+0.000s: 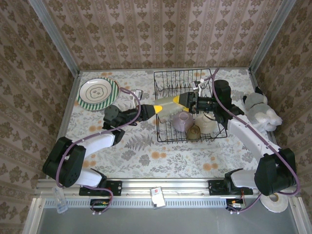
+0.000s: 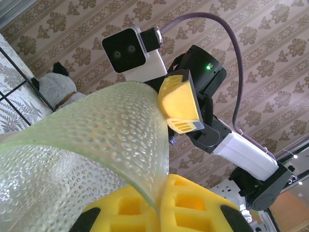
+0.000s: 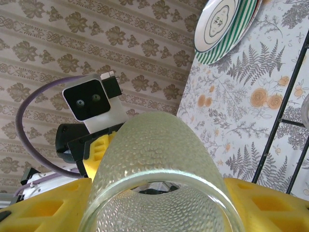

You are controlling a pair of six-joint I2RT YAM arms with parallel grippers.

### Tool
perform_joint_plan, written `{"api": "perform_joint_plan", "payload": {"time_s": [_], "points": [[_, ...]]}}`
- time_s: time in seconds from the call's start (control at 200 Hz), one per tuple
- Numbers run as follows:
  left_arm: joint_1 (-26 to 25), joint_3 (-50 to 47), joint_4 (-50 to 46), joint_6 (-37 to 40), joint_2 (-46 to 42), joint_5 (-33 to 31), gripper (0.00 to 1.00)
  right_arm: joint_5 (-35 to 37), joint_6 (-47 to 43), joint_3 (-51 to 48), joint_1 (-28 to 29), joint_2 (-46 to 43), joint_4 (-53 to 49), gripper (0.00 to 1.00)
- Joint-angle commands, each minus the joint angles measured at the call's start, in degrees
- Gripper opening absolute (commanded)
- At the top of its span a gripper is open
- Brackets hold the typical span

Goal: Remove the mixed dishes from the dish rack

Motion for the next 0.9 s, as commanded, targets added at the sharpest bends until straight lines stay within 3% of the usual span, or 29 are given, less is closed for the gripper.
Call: {"api": "perform_joint_plan", "payload": {"time_s": [0.0, 0.15, 0.355, 0.535, 0.675, 0.895], "points": [[-0.6, 1.5, 3.0, 0.5, -0.4, -2.2, 0.00, -0.1, -0.7, -0.7, 0.5, 0.0, 0.9, 0.48], [-0.4, 1.4, 2.6, 0.7, -0.5, -2.7, 0.00, -0.3, -1.2, -0.9, 0.5, -0.7, 1.1, 0.64], [0.4, 0.4, 2.4, 0.6, -0.6, -3.8, 0.00, -0.6, -2.2, -1.2, 0.6, -1.9, 1.2, 1.00], [1.5, 0.0, 1.2, 1.0, -1.1, -4.3, 0.00, 0.6, -4.5, -0.7, 0.6, -3.0, -1.6, 1.00], [3.2, -0.4, -2.5, 2.6, -3.7, -4.6, 0.00, 8.2, -11.3, 1.2, 1.2, -4.3, -11.3, 1.00], [5.8, 0.5, -23.6, 13.6, -14.0, -6.1, 0.00, 18.2, -17.1, 1.9, 3.0, -6.9, -17.9, 1.00]]}}
